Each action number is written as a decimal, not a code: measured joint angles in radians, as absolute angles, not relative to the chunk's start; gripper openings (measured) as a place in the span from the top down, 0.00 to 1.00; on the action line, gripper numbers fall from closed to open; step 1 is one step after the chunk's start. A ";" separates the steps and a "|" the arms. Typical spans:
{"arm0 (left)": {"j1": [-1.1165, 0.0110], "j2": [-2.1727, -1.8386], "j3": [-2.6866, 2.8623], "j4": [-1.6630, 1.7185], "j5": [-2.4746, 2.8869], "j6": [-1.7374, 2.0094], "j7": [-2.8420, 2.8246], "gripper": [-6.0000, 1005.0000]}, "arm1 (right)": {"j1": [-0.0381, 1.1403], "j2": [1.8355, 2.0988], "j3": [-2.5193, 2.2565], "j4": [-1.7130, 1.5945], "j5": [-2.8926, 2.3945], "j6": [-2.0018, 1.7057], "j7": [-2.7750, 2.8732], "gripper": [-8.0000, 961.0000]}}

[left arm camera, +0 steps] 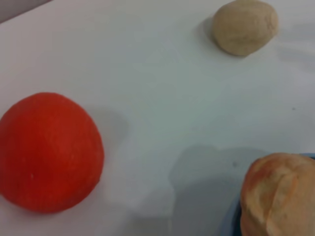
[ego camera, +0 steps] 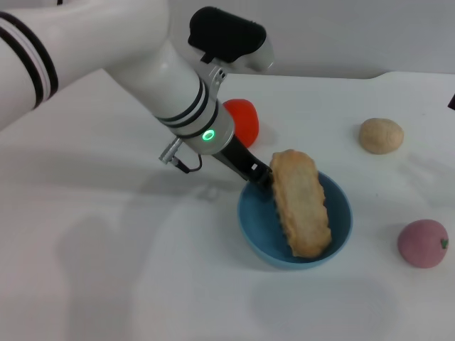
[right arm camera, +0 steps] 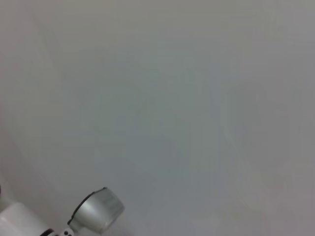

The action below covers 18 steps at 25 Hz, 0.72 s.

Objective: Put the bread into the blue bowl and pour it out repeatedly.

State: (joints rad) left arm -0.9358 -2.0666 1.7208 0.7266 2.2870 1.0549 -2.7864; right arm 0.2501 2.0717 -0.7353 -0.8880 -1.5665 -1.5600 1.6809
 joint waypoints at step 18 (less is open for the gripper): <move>-0.750 -2.055 1.174 0.976 2.286 1.128 -2.582 0.19 | 0.261 2.068 -0.673 -0.767 -1.561 -1.545 1.590 0.58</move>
State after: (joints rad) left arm -0.7497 -2.0552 1.1739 0.9763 2.2858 1.1277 -2.5817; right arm 0.2612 2.0681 -0.6729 -0.7674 -1.5610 -1.5447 1.5898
